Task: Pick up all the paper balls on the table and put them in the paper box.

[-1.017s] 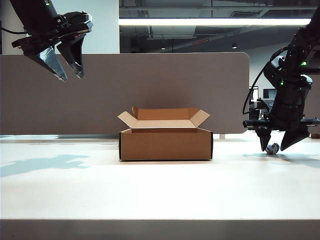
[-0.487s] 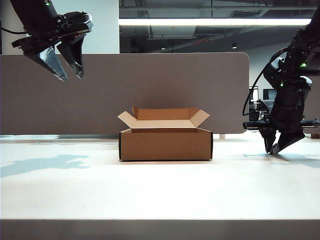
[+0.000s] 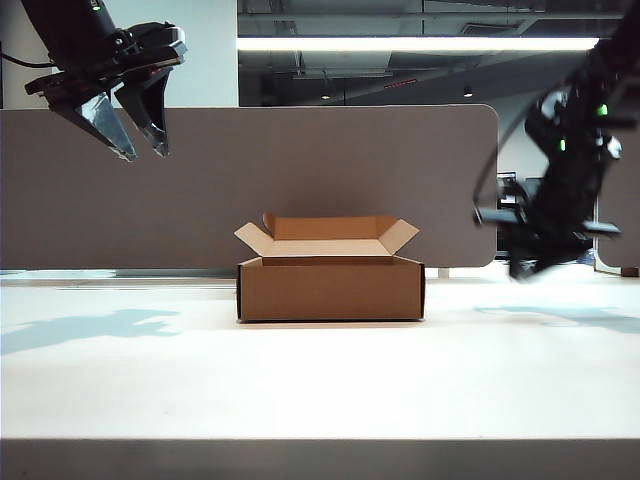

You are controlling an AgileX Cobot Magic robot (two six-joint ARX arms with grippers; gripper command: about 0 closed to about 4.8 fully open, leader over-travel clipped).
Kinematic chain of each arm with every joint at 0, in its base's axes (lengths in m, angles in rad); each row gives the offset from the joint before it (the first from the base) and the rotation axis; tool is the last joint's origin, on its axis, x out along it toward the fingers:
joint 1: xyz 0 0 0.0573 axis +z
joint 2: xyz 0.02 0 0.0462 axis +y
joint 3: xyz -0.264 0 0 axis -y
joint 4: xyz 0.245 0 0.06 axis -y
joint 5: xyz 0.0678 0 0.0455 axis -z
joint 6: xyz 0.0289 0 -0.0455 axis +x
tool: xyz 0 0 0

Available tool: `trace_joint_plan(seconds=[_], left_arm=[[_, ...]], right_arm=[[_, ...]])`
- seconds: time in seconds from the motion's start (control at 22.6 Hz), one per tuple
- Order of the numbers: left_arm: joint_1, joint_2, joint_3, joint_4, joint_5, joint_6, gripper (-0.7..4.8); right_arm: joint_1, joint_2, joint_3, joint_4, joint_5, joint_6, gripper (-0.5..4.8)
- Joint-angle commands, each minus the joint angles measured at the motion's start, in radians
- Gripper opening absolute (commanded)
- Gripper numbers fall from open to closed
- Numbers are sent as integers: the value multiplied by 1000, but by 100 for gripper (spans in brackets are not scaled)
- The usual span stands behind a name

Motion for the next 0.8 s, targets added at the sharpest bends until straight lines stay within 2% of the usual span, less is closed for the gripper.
trace_joint_plan(seconds=[0.04,0.18,0.31,0.58,0.71,0.8], left_arm=[[0,-4,2,21,2,1,215],[0,-4,2,30,4,1,215],[0,-4,2,26,4,1,215],[0,-4,2,26,5,5,214],[0,-4,2,29,5,5,214],[0,-4,2,29,5,5,214]], right_arm=[[27,-32,71,31,-217,86,147],[78,-32,143,28,-363,87,147],[132,-32,160,32,-377,66,147],[248,-23,159,23,-382,-86,149],[287,-23,159,23,-344,-95,197],[309,-23,159,23,-312,-109,263]])
